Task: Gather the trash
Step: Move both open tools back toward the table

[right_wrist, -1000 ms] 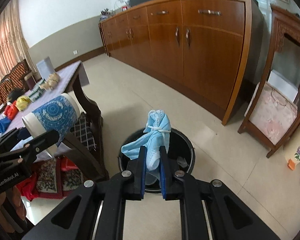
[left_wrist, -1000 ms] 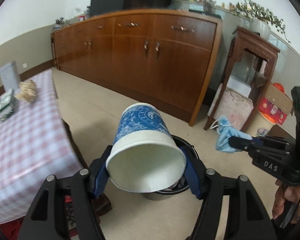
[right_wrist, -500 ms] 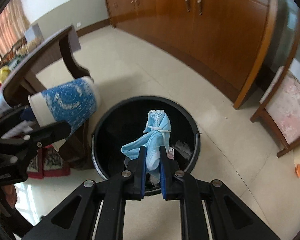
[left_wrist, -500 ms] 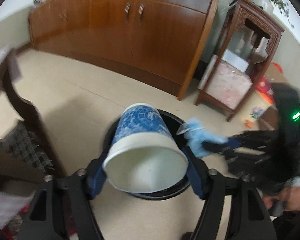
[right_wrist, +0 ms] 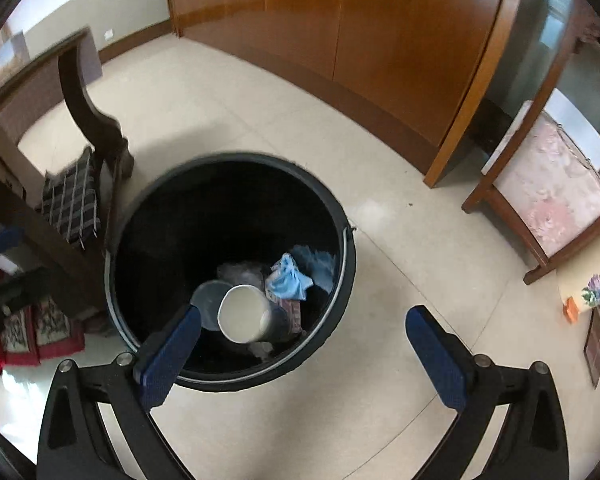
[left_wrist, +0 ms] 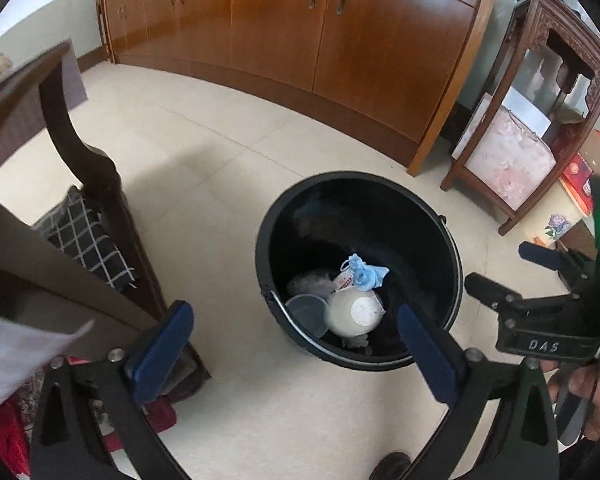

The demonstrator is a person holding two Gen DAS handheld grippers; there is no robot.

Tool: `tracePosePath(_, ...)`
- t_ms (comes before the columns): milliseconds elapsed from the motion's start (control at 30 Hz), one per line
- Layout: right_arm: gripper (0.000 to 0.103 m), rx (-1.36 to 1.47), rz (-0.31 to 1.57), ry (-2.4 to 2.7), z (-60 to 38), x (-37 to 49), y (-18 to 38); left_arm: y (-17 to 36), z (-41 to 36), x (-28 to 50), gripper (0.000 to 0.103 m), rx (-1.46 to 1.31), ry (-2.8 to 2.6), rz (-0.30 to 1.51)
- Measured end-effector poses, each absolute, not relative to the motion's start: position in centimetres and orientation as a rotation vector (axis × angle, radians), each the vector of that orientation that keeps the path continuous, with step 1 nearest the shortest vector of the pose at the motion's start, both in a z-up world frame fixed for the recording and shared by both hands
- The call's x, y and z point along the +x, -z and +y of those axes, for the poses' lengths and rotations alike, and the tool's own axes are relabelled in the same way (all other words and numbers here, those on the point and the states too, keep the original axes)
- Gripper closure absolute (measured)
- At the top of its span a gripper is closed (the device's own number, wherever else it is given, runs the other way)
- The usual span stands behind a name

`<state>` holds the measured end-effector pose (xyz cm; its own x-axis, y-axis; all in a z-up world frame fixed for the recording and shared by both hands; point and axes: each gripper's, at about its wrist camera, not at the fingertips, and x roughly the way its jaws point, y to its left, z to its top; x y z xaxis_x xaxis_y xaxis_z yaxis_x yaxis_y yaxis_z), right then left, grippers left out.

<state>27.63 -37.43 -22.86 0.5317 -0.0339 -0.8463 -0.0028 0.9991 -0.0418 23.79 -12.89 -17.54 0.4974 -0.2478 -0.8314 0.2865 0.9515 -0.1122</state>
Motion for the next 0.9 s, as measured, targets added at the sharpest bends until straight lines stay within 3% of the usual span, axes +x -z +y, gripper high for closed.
tracePosePath(900, 0.0, 0.046, 0.789, 0.054, -34.2, 19.8, 13.8, 9.7, -9.9, 18.1, 0.0, 0.074, 0.24, 0.833)
